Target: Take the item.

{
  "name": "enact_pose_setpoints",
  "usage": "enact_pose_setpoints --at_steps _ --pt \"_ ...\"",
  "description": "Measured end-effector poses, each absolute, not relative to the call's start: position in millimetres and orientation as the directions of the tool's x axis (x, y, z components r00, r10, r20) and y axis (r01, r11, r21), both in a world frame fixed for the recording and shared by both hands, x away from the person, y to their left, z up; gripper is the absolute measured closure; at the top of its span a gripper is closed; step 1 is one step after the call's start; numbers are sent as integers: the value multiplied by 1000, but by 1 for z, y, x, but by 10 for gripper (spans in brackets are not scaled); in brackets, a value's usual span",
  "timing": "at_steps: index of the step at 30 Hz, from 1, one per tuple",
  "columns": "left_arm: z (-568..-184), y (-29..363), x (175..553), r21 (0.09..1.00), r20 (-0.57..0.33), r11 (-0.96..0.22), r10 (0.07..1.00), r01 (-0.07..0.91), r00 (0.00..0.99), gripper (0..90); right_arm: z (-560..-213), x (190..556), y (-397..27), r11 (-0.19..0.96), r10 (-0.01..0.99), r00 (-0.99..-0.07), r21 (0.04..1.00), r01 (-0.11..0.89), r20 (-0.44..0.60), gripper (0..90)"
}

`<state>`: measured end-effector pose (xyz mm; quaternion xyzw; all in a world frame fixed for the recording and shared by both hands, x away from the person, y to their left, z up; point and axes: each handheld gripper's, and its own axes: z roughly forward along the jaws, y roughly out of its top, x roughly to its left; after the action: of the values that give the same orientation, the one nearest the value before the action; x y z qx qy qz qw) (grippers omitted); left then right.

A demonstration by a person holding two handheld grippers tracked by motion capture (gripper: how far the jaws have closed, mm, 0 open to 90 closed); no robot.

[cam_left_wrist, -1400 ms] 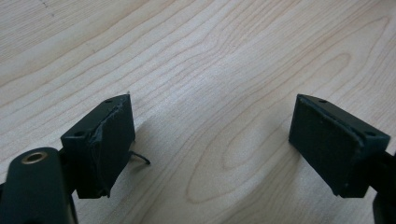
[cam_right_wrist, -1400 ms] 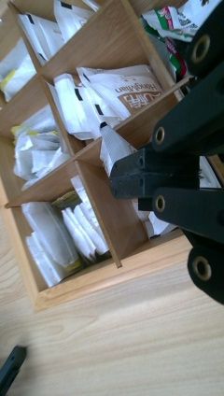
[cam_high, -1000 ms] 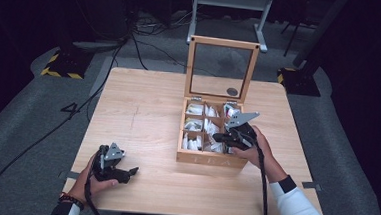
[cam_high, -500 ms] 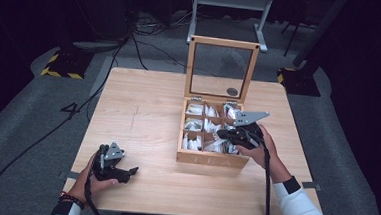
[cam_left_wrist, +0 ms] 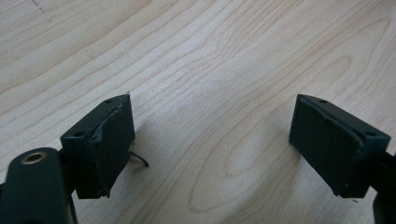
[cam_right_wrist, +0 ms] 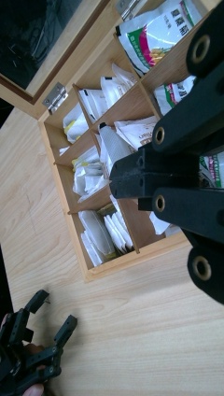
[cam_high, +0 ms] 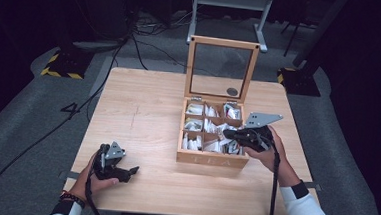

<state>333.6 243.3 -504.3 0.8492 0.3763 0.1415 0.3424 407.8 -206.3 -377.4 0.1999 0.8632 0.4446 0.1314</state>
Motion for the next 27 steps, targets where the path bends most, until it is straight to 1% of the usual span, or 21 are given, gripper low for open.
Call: enact_pose_setpoints --at_steps 5,13,27 --pt "-504 243 334 688 -17 -482 736 542 676 147 -371 398 -216 507 463 -885 835 214 -54 900" --pt "-504 243 334 688 -18 -482 736 543 676 147 -364 383 -223 493 434 -899 850 188 -53 900" --pt "-504 243 334 688 -18 -481 737 543 676 147 -368 356 -218 528 365 -929 837 146 -68 900"
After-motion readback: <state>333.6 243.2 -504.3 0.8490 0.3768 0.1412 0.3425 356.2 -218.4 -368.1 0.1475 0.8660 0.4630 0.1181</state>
